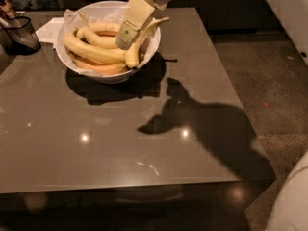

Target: Pick banana from white bowl

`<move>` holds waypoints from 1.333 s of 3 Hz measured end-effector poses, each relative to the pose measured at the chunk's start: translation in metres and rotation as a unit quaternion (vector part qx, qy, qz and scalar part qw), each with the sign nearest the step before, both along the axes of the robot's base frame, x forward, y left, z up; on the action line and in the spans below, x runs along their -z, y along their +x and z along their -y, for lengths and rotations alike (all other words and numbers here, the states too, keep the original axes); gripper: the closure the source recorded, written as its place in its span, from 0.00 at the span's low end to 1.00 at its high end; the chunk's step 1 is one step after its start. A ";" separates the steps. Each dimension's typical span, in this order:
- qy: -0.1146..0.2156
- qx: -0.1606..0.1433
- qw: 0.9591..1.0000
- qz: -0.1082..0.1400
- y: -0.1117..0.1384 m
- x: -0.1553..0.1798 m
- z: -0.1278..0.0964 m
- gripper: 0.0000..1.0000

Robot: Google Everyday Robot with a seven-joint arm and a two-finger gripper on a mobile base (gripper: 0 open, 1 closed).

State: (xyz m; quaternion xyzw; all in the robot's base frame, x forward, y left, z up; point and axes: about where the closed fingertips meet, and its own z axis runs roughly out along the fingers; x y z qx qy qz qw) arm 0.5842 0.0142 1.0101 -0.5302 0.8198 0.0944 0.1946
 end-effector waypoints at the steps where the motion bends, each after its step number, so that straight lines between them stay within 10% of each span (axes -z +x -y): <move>1: 0.000 -0.048 0.999 0.013 0.001 -0.009 -0.028 0.00; 4: -0.014 -0.117 0.992 0.042 0.032 -0.015 -0.080 0.26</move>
Offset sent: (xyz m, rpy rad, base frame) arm 0.0057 0.0802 0.0286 -0.0682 -0.0493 0.3146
